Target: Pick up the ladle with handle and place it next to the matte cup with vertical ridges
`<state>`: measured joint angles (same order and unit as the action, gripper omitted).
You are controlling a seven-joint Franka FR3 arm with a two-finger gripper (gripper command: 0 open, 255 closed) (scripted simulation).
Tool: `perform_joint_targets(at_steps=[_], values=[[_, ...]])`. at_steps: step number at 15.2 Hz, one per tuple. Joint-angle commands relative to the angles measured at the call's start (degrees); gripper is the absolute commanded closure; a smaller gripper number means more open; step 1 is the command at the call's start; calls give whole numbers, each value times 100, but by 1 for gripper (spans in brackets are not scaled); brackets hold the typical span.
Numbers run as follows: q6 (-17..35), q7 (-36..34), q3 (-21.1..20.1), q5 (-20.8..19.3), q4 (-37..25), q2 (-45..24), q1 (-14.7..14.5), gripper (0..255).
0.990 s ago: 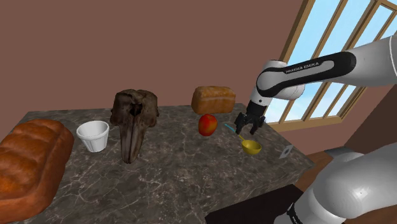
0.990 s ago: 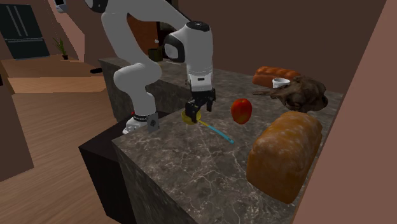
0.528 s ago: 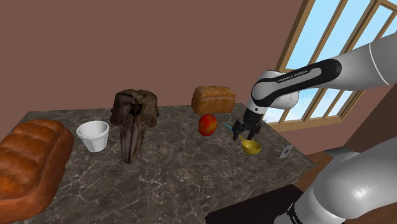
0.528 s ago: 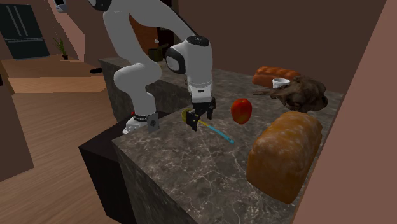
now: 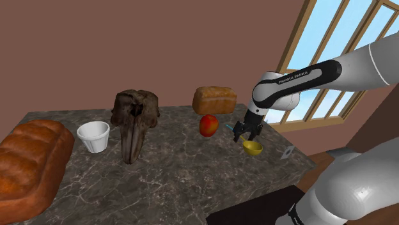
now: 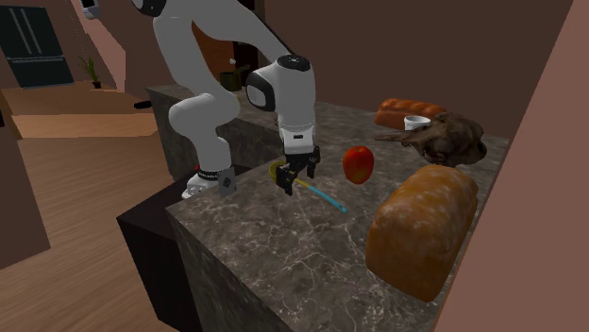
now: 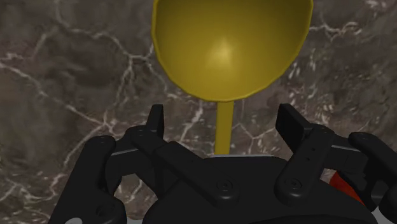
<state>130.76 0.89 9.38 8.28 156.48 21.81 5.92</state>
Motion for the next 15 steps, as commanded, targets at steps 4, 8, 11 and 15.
perform_joint_targets(at_steps=[4, 8, 11, 15], values=[[-2, -3, -2, 0, 4, 7, 0, 255], [0, -1, 0, -2, 9, 10, 2, 255], [-95, -26, -9, -20, -33, 65, 11, 255], [-476, -118, -40, -88, -183, 302, 45, 255]])
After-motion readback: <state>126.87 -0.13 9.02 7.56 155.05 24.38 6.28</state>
